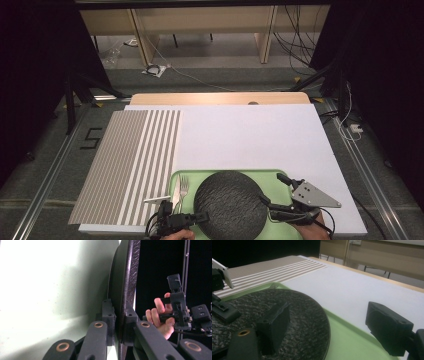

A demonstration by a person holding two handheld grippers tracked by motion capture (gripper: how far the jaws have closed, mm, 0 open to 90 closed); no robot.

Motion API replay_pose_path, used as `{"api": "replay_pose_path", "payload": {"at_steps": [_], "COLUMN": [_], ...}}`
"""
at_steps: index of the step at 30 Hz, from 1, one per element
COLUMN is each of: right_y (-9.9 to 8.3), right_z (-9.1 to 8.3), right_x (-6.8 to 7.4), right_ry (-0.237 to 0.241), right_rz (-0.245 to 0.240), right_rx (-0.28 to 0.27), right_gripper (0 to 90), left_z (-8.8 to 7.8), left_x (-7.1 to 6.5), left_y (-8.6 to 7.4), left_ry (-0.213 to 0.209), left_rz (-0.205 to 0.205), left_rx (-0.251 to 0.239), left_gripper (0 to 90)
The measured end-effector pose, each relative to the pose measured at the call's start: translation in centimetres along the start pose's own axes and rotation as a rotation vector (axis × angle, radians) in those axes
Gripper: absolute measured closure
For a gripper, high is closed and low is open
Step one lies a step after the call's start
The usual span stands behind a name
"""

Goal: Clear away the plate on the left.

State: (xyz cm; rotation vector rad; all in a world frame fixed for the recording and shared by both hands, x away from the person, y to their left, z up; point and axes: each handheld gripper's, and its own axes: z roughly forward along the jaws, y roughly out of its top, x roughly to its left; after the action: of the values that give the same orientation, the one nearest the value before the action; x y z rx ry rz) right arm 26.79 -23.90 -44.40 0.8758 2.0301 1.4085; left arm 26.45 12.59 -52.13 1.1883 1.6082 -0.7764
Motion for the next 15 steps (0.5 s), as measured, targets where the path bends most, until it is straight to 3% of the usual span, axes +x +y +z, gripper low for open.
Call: {"api": "replay_pose_path", "payload": {"at_steps": [9, 13, 15], "right_y": [-0.02, -0.02, -0.02], "right_z": [0.03, 0.04, 0.04], "right_x": [0.01, 0.05, 0.06], "right_ry": [0.001, 0.002, 0.004], "right_rz": [0.0, -0.004, -0.002], "right_rx": [0.0, 0.001, 0.0], "right_gripper": [20.6, 20.6, 20.7], "left_z": [0.13, 0.15, 0.17], "left_x": [0.03, 0.27, 0.26], "left_y": [0.05, -0.02, -0.1], "left_ry": [0.004, 0.006, 0.014], "left_rz": [0.001, -0.021, -0.008], "left_rx": [0.02, 0.027, 0.03], "left_gripper": [82.5, 82.4, 82.5]}}
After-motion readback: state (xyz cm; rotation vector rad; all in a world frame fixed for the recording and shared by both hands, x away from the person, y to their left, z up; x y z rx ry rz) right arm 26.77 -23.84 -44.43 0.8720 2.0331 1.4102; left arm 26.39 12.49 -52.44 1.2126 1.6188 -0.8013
